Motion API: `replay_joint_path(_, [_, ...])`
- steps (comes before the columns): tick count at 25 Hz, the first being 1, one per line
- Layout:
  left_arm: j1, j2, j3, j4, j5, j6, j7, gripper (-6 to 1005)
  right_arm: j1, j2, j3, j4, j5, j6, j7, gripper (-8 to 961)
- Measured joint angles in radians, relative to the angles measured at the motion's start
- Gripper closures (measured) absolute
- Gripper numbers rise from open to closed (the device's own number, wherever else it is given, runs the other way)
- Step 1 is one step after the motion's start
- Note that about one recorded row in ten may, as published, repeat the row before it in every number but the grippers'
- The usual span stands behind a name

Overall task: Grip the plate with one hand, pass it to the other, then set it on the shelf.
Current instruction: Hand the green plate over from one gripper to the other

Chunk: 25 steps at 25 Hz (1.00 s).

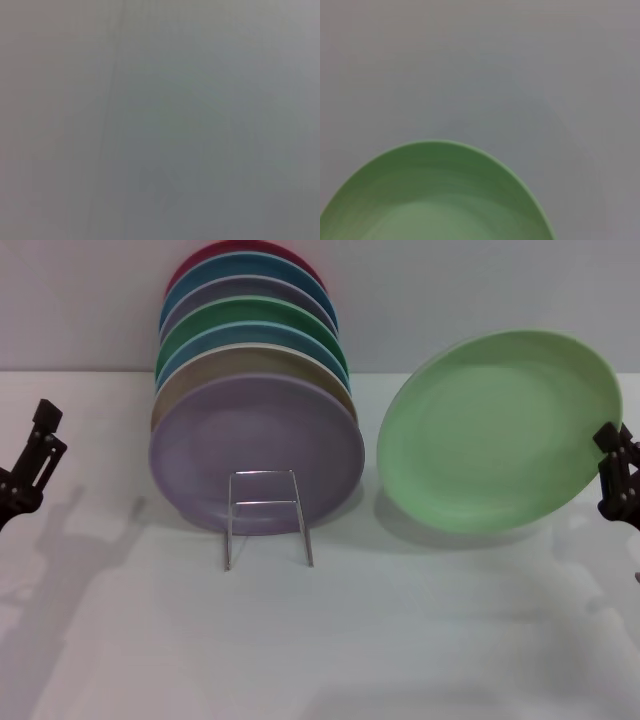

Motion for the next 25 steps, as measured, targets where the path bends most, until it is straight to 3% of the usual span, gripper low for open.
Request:
replay_joint_path(12, [0.051,0.005,0.055,-0.055,0.0,0.009,-0.047,164,0.001,-0.001,0.001,0.062,-0.066,-0.049,0.051,933])
replay_joint_path(19, [0.087,0.011,0.14,-0.077,0.004,0.026,-0.053,164,0.01,-0.015,-0.003,0.101,-0.095,-0.086,0.076,933])
replay_joint_path(25, [0.091,0.004,0.253,-0.08,0.003,0.033,0.011,165,0.003,-0.01,-0.004,0.115,-0.104,-0.132,0.073,934])
